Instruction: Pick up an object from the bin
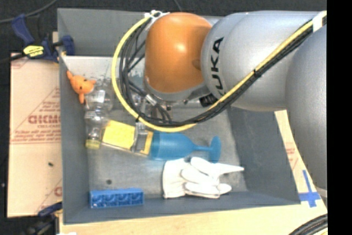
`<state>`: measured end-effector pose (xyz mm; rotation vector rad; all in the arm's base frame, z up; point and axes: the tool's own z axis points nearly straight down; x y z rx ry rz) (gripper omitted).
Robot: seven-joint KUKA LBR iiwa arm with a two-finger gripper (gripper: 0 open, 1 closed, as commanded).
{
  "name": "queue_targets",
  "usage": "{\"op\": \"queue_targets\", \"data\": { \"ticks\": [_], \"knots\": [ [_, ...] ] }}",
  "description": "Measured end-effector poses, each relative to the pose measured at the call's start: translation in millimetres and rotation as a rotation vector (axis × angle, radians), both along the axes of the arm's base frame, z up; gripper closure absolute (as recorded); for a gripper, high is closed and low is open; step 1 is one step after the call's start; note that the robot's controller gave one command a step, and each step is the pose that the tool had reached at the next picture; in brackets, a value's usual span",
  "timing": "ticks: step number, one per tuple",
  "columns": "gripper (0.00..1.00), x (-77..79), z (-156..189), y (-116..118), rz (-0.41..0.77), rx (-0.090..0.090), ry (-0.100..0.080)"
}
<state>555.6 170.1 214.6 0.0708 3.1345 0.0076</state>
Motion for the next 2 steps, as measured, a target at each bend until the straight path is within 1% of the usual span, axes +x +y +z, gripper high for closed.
{"op": "queue_targets", "data": {
  "ticks": [1,2],
  "knots": [
    [0.0,9.7,-57,17,-0.135,0.002,-0.008],
    [0.0,8.1,-93,31,0.099,-0.001,-0.002]
  ]
}}
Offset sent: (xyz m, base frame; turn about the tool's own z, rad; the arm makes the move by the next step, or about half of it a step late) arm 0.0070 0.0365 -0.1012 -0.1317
